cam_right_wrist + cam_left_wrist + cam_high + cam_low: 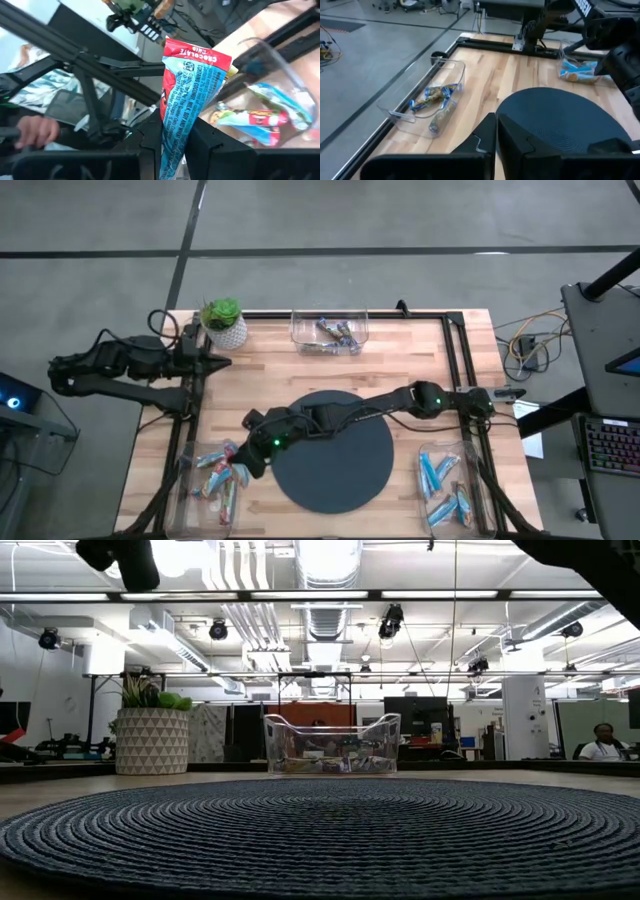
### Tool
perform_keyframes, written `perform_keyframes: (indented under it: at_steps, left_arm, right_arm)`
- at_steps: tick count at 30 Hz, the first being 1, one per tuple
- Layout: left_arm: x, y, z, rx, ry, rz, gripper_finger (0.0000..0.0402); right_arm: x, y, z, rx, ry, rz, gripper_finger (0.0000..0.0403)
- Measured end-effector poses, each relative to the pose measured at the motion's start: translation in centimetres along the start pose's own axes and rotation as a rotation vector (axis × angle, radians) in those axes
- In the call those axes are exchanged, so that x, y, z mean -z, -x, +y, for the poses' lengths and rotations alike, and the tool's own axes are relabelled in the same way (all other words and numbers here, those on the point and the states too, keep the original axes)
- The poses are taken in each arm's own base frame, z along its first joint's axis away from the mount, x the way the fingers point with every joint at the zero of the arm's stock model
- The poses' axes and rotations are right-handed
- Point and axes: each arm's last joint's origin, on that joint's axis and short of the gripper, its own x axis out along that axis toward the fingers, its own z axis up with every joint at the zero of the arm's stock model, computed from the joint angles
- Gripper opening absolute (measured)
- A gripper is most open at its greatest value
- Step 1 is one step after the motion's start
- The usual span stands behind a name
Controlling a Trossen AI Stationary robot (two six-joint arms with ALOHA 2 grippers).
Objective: Pick and place Granola Bars by type
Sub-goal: Put the red granola bar into the bottom left transparent bin
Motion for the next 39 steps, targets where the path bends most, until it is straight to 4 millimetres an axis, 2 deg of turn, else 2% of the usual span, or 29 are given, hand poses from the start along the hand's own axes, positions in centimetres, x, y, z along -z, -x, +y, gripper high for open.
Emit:
perform_keyframes:
  at_steps: [6, 10, 18, 26, 34, 39]
  left_arm:
    - [0.0, 0.0, 0.0, 0.0, 0.002, 0.0, 0.0]
    - [0.0, 0.0, 0.0, 0.001, 0.002, 0.0, 0.0]
    - [0.0, -0.1, 0.0, 0.004, 0.007, 0.004, 0.0]
    - [-0.2, -0.6, -0.3, 0.007, 0.006, 0.006, 0.0]
    - [-0.7, -1.2, -0.5, 0.01, 0.016, -0.017, 0.0]
    - [-1.4, -1.7, -0.8, 0.015, 0.031, -0.059, 0.0]
  right_arm:
    - [0.6, -0.2, -1.4, 0.05, 0.003, 0.011, 0.0052]
    - [0.6, -0.2, -1.6, 0.047, -0.025, 0.017, 0.0052]
    - [-1.0, 0.5, 1.5, -0.079, 0.034, 0.013, 0.0052]
    - [-2.5, 2.9, 4.0, -0.072, 0.115, 0.018, 0.0048]
    - [-3.8, 5.0, 5.9, -0.079, 0.186, 0.002, 0.0047]
    - [-4.1, 5.4, 6.2, -0.075, 0.223, 0.001, 0.0047]
